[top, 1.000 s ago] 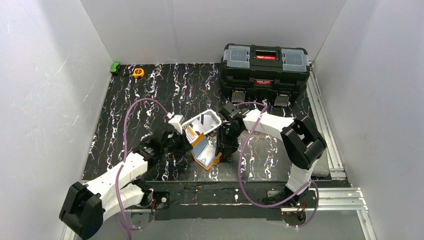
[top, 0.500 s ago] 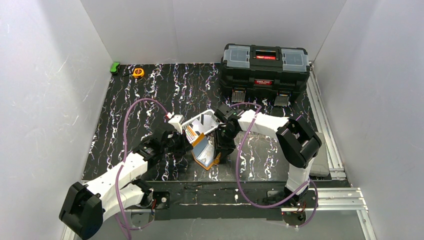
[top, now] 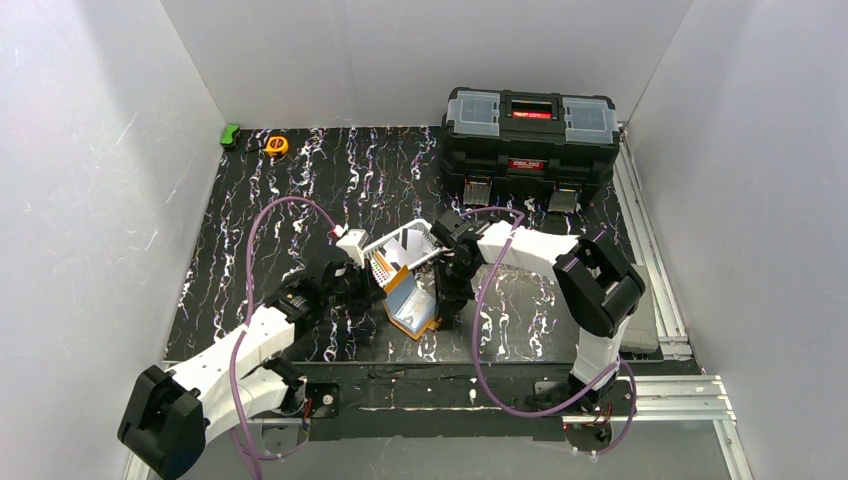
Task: Put the credit cards into the card holder
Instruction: Close the card holder at the center of the board.
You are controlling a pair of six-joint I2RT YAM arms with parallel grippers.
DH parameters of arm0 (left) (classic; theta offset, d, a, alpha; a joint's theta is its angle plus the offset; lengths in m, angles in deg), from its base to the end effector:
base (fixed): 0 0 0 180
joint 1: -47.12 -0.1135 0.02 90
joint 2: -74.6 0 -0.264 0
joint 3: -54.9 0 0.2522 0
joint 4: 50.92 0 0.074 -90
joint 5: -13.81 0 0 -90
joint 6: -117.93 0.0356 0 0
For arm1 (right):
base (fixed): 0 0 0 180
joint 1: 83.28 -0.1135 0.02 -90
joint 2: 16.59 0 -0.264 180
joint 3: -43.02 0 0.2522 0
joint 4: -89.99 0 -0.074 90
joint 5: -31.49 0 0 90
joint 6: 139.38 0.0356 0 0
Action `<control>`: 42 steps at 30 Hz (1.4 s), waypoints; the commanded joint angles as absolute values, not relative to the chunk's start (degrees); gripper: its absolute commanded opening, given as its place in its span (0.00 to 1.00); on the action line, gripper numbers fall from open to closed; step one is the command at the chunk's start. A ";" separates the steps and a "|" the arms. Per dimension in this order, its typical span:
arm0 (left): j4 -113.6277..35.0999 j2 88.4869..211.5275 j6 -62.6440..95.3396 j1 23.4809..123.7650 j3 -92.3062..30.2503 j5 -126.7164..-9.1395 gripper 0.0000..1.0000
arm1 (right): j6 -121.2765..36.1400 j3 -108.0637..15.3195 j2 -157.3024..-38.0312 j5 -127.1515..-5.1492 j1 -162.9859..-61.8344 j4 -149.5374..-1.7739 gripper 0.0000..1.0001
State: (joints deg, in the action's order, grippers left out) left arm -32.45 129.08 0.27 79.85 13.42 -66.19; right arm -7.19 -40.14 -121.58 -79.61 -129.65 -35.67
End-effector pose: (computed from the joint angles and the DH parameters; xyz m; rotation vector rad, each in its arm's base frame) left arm 0.1694 -0.1162 0.2147 0.2066 2.2094 -0.7922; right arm 0.2309 0.2607 0.1706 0.1763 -2.9819 -0.6511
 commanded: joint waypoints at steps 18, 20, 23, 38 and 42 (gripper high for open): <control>-33.82 126.77 0.94 79.63 13.54 -65.55 0.00 | -9.77 -33.30 -114.91 -81.23 -130.48 -34.87 0.35; -33.81 126.73 0.94 79.64 13.55 -65.43 0.00 | -9.83 -33.27 -115.29 -81.48 -130.50 -35.02 0.37; -33.82 126.76 0.95 79.60 13.55 -65.37 0.00 | -9.79 -33.69 -116.04 -81.71 -130.48 -35.33 0.39; -34.09 126.71 0.86 79.64 13.64 -64.96 0.00 | -9.43 -34.44 -117.92 -82.26 -130.51 -35.73 0.17; -34.00 126.62 0.92 79.56 13.52 -64.87 0.00 | -9.37 -33.92 -118.18 -82.48 -130.42 -36.07 0.13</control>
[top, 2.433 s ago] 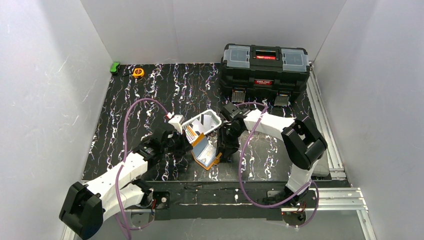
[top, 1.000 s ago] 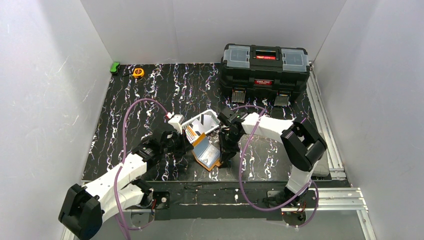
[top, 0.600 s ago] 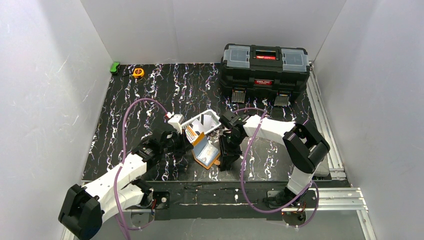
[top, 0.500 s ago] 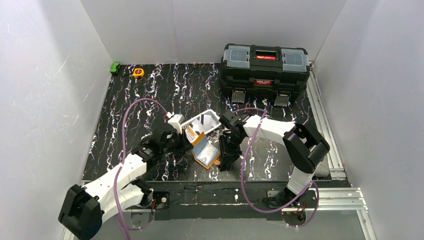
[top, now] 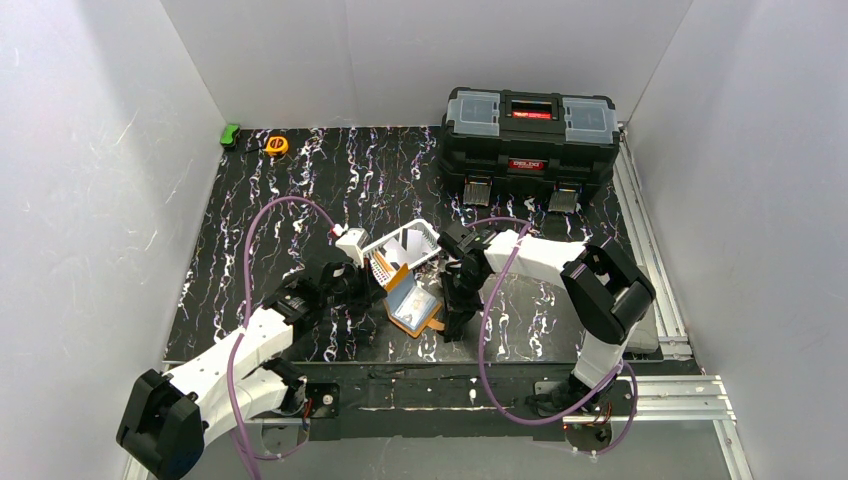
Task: Put the credit cards into the card holder
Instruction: Close the card holder at the center of the board.
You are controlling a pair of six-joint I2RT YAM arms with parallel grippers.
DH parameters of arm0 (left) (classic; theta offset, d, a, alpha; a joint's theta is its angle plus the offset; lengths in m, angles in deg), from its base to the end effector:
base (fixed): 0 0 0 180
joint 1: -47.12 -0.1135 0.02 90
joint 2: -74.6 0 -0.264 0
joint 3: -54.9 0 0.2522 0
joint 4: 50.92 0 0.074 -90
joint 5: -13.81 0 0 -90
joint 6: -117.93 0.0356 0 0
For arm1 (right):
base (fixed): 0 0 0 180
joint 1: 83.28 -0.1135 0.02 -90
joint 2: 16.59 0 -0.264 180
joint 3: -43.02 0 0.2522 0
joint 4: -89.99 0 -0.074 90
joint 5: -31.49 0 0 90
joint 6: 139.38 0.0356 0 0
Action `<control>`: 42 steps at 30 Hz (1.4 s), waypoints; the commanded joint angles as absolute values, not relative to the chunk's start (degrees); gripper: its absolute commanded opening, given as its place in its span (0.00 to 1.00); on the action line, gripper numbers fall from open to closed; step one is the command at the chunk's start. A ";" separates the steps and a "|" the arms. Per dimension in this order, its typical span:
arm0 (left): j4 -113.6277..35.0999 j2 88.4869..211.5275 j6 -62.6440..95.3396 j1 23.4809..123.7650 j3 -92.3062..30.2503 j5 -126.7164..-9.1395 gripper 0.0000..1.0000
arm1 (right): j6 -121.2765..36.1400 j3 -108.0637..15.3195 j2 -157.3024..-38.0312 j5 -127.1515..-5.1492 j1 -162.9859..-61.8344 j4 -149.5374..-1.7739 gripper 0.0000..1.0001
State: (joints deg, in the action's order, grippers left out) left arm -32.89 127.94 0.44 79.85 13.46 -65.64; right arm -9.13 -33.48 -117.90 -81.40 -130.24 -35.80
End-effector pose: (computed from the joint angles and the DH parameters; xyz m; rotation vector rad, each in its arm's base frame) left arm 0.1678 -0.1156 0.2189 0.2169 2.1821 -0.8100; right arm 0.2090 0.2441 0.1617 0.2290 -2.9301 -0.6256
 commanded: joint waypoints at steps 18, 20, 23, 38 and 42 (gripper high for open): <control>-36.79 128.46 5.00 86.57 13.53 -60.35 0.00 | -9.87 -28.96 -118.45 -78.87 -129.10 -38.81 0.09; -38.53 129.52 5.99 87.62 13.52 -60.20 0.00 | -9.99 -28.35 -118.61 -78.73 -128.66 -39.61 0.09; -38.96 131.09 7.95 89.51 13.13 -59.97 0.00 | -10.38 -27.83 -119.09 -78.77 -128.01 -40.58 0.08; -42.21 146.60 21.59 94.48 9.24 -52.33 0.07 | -13.31 -27.27 -117.97 -79.00 -125.65 -43.71 0.06; -41.04 149.58 29.23 95.32 8.52 -50.51 0.18 | -13.90 -26.61 -117.09 -79.41 -124.49 -44.62 0.07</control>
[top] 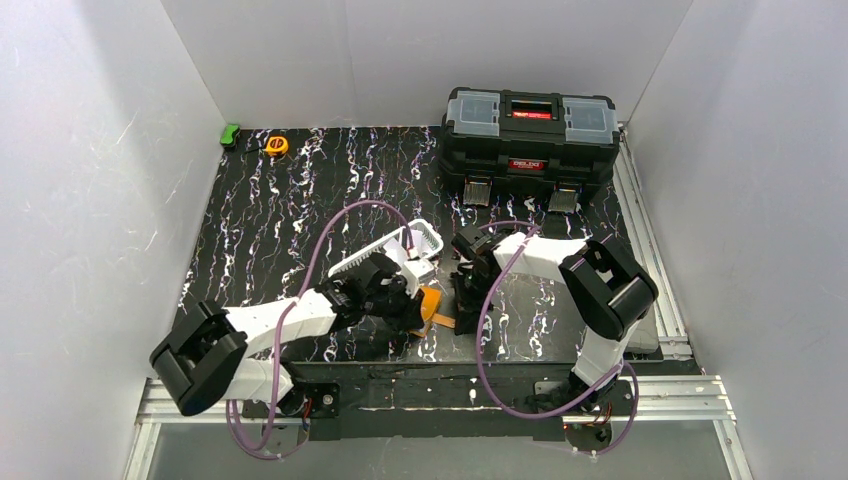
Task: Put the credit cards into the card holder
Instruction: Close the card holder at the center of the board.
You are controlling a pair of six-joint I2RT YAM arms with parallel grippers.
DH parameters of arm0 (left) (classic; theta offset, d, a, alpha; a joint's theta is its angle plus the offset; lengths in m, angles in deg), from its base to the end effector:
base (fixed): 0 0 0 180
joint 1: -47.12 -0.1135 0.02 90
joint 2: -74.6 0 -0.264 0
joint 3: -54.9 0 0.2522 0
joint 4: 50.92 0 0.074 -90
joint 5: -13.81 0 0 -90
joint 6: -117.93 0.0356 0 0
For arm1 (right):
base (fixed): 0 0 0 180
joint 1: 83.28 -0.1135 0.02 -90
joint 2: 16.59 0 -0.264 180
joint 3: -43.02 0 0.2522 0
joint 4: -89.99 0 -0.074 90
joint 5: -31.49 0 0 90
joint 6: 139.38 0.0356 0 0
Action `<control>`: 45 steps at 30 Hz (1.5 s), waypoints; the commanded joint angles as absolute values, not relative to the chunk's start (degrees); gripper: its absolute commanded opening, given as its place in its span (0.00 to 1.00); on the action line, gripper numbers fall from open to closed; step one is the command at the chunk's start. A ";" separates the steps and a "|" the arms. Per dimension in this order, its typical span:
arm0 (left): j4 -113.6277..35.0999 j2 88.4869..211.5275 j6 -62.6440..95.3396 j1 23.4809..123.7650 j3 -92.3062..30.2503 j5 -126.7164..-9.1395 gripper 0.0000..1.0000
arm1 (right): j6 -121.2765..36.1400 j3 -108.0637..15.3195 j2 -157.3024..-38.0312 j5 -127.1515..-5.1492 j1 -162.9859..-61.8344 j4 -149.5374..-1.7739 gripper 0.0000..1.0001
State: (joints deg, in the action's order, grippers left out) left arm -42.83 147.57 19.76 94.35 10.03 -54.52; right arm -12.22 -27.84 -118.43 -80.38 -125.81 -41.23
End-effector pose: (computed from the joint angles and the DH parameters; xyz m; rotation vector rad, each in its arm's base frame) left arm 0.1612 -0.1936 0.1839 0.9824 2.0994 -0.9351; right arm 0.2191 0.2189 0.1367 0.1906 -2.9656 -0.6113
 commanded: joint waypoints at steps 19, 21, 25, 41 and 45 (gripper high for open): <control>-40.74 153.15 49.39 95.51 8.83 -50.31 0.36 | -12.21 -26.19 -112.41 -85.38 -121.69 -47.62 0.41; -40.84 152.96 49.58 95.69 9.01 -50.20 0.35 | -11.02 -24.56 -110.98 -87.01 -121.32 -49.55 0.43; -40.85 152.33 49.89 97.14 9.68 -51.02 0.34 | -10.48 -23.77 -108.43 -90.12 -119.86 -51.89 0.45; -43.52 148.86 47.64 98.09 12.20 -54.67 0.27 | -9.00 -36.10 -116.21 -84.87 -120.70 -41.19 0.46; -44.07 148.42 47.37 98.10 12.74 -55.25 0.27 | -8.36 -36.57 -117.10 -84.44 -120.93 -40.80 0.45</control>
